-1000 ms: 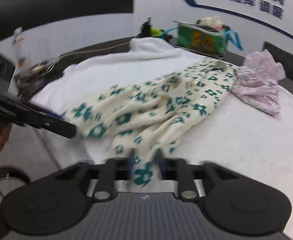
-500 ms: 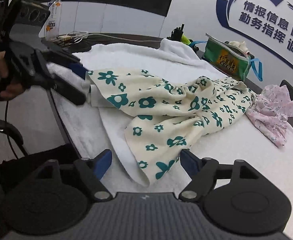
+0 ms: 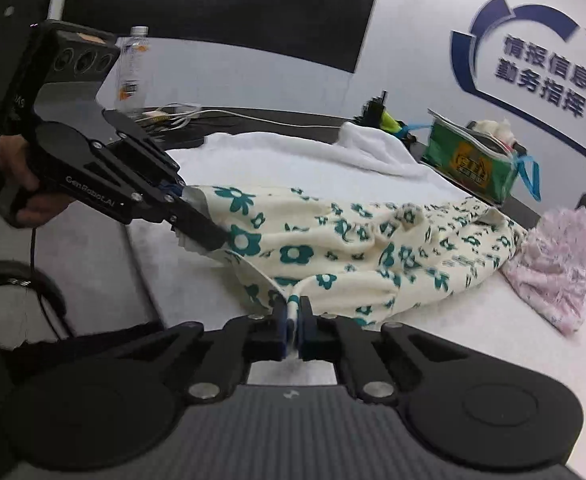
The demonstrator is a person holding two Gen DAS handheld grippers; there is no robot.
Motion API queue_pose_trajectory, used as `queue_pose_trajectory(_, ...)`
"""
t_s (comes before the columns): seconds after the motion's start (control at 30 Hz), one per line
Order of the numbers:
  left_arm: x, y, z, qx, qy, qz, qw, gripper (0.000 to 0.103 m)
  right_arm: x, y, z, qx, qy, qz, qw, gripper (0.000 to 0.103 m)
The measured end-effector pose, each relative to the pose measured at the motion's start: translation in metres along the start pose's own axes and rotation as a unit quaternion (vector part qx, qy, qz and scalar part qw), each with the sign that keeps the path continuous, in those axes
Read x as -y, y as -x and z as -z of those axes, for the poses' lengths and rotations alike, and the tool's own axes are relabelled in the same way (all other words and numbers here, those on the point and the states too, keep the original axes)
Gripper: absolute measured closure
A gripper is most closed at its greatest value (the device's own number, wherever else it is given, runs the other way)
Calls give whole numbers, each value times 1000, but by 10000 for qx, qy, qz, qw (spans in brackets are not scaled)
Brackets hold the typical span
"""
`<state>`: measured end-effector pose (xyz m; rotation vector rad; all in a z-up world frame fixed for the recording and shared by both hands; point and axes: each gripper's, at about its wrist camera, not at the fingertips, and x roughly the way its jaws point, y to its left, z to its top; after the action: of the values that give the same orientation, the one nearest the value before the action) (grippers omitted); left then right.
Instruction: Fold clothes
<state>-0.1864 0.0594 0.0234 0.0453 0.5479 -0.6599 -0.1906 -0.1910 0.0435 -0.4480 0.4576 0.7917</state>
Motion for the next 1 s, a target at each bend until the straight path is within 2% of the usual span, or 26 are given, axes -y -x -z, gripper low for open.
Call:
queue_pose_trajectory(0.03,-1,-3,3,-38,52,-30,10000,98,0,4,0,20,-5,-2,10000,99)
queue_pose_trajectory(0.1,-4,-7,8,-52,129,-137,9998,88,0,5,3,-50,-29,126,9999,98)
queue_pose_trajectory(0.13,-4,-6,11,-27,48,-219,9997,76,1,4,5,-114,-17,226,9997,95)
queue_pose_trajectory(0.17,-2,-4,14,4,-148,-266,9995,58,1,2,7,-179,-6,326,9993,87)
queue_pose_trajectory(0.2,1,-1,16,82,-383,-365,9986,51,1,1,9,-230,44,391,9990,79)
queue_pose_trajectory(0.23,4,1,16,151,-555,-495,9971,38,-2,1,11,-215,193,529,9982,55)
queue_pose_trajectory(0.27,6,0,16,174,-704,-616,9955,33,-7,1,13,-169,384,713,9966,40)
queue_pose_trajectory(0.3,9,-1,15,191,-850,-726,9935,33,-9,0,15,-140,499,781,9956,37)
queue_pose_trajectory(0.43,23,-14,14,117,-1371,-772,9875,34,-13,-11,18,-58,799,811,9935,37)
queue_pose_trajectory(0.53,37,-25,14,48,-1748,-734,9819,34,-14,-20,20,-30,964,734,9926,41)
queue_pose_trajectory(0.63,48,-32,18,23,-2030,-753,9763,35,-5,-33,19,-133,647,177,9977,67)
queue_pose_trajectory(0.7,45,-35,16,-53,-2013,-691,9771,35,4,-35,18,-90,288,-94,9995,78)
queue_pose_trajectory(0.73,43,-36,16,-91,-2005,-660,9774,40,8,-35,17,-86,164,-180,9997,84)
queue_pose_trajectory(0.77,42,-38,15,-129,-1996,-628,9778,63,12,-35,16,-81,40,-265,9996,92)
queue_pose_trajectory(0.8,39,-39,13,-171,-1953,-595,9788,76,14,-34,15,-53,-33,-291,9996,94)
queue_pose_trajectory(0.83,31,-40,7,-246,-1646,-544,9846,89,16,-34,14,-12,-78,-286,9996,95)
queue_pose_trajectory(0.87,22,-41,0,-317,-1349,-485,9892,95,16,-33,13,18,-107,-291,9995,96)
queue_pose_trajectory(0.9,15,-39,-4,-349,-1166,-385,9918,97,16,-31,12,43,-127,-303,9995,96)
queue_pose_trajectory(1.0,12,-30,-8,-342,-1203,-308,9917,99,16,-26,9,60,-163,-379,9991,97)
